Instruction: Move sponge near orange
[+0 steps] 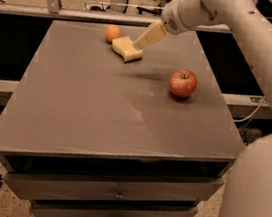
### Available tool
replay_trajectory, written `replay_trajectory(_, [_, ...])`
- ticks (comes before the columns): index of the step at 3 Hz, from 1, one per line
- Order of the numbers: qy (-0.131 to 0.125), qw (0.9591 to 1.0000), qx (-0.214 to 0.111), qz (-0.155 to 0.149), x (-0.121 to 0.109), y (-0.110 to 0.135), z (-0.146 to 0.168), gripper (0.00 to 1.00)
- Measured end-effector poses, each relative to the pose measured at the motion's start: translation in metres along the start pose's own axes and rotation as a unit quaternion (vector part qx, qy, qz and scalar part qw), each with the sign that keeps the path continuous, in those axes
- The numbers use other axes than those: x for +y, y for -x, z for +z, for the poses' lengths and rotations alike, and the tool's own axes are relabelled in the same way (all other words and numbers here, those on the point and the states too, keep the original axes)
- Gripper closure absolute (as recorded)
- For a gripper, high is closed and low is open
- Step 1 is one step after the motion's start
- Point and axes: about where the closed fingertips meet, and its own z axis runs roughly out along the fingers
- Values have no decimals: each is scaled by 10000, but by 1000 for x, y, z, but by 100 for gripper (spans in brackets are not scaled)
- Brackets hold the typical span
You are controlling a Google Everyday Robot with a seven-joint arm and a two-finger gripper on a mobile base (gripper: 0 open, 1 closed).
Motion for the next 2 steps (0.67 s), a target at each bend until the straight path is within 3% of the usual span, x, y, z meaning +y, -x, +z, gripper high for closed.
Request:
replay_trajectory(1, [-89,9979,-627,-106,-21,13,-53,0])
replay_trajectory(2, [-299,9942,-1023,-172,-36,15,-100,0])
